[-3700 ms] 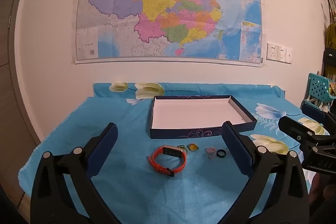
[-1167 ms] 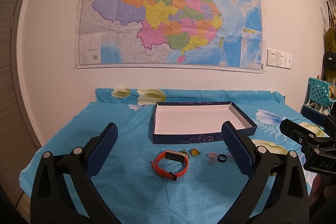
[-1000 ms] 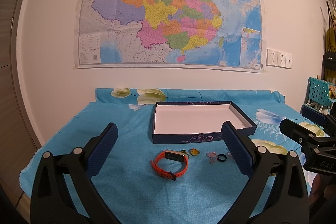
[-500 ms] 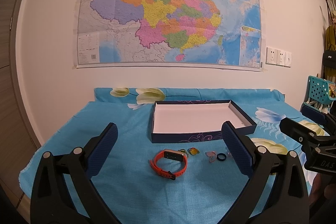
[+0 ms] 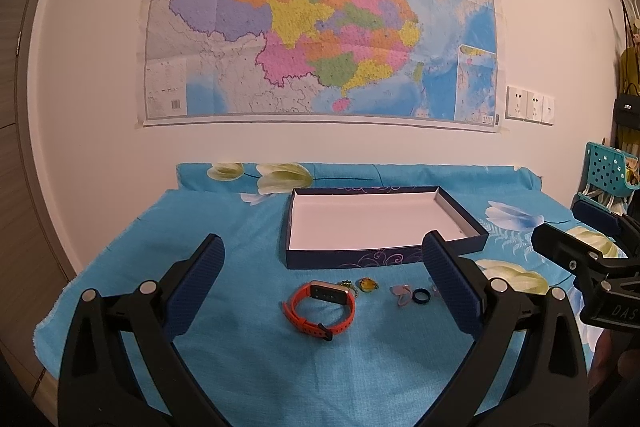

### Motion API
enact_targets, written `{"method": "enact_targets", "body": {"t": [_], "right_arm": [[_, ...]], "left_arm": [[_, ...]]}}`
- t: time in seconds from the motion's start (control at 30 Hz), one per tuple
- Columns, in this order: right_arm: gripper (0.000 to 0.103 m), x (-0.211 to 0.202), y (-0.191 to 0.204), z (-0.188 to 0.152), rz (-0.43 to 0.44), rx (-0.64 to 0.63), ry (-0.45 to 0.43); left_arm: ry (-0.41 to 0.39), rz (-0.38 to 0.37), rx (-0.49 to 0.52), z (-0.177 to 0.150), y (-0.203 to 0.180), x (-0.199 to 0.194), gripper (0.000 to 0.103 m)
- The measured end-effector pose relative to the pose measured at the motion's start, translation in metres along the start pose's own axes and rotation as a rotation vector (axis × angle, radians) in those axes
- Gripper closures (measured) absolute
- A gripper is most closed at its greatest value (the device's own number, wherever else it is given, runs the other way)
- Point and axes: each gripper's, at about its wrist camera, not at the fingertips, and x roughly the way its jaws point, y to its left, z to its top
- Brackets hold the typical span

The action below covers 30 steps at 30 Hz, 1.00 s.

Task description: Organize jewelry

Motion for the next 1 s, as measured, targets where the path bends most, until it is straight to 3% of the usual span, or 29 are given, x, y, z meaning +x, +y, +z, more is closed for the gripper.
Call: {"method": "enact_targets", "body": {"t": [0.43, 0.73, 0.87, 1.0], "right_arm": [[0.006, 0.004, -0.008, -0.003, 0.011, 0.0, 0.037], [0.007, 0.026, -0.045, -0.027, -0.017, 0.026, 0.225], [0.013, 0.036, -0.06, -0.041, -0.004, 0.041, 0.315], [0.028, 0.045, -0.071, -0.05, 0.012, 0.053, 0.378]], "left_arm": [[0.057, -0.018, 0.001, -0.004, 0.003, 0.015, 0.006], [0.195, -0.05, 0.026, -0.022, 0.014, 0.049, 0.006], [0.275, -0.068, 0.027, -0.031, 0.019, 0.069, 0.006], [0.321, -0.066, 0.038, -0.035, 0.024, 0.085, 0.015]]}}
